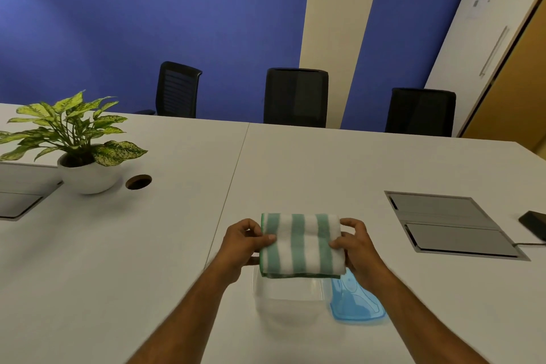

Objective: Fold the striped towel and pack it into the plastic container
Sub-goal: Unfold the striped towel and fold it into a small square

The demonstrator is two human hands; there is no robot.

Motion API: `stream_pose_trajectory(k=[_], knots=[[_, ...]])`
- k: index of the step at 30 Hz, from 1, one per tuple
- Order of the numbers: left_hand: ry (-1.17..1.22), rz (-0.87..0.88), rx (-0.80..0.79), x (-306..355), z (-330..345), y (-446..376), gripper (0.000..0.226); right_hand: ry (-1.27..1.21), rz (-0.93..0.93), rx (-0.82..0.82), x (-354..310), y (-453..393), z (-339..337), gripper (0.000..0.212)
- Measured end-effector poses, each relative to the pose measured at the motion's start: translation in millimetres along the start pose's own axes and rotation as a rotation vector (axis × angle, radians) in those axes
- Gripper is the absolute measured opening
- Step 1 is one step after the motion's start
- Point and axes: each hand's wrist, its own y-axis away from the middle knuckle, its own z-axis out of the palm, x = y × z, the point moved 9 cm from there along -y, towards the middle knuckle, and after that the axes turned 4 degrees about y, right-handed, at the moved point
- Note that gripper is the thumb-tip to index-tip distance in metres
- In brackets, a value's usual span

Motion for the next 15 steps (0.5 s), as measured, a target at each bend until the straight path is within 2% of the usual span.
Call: stream_pose_trajectory(k=[5, 10, 13, 15], knots=[[-0.016, -0.024, 0.065, -18.7, -3.9, -9.6, 0.007, 0.074, -0.051, -0.031, 15.2, -10.9, 0.7, 0.026], [-0.173, -0.052, -0.005, -39.3, 2.0, -24.1, 0.030, 0.281, -0.032, -0.059, 39.7, -23.5, 4.6, 0.028], [-0.387, -0.126, -0.075, -60.0, 3.8, -33.8, 0.059, 0.425, 0.010, -0.118, 54.0, -30.4, 12.7, 0.036], [-0.520, -0.152, -0.084, -69.0, 4.0, -39.0, 0.066, 0.529, 0.035, -0.153, 63.7, -36.0, 18.4, 0.045]])
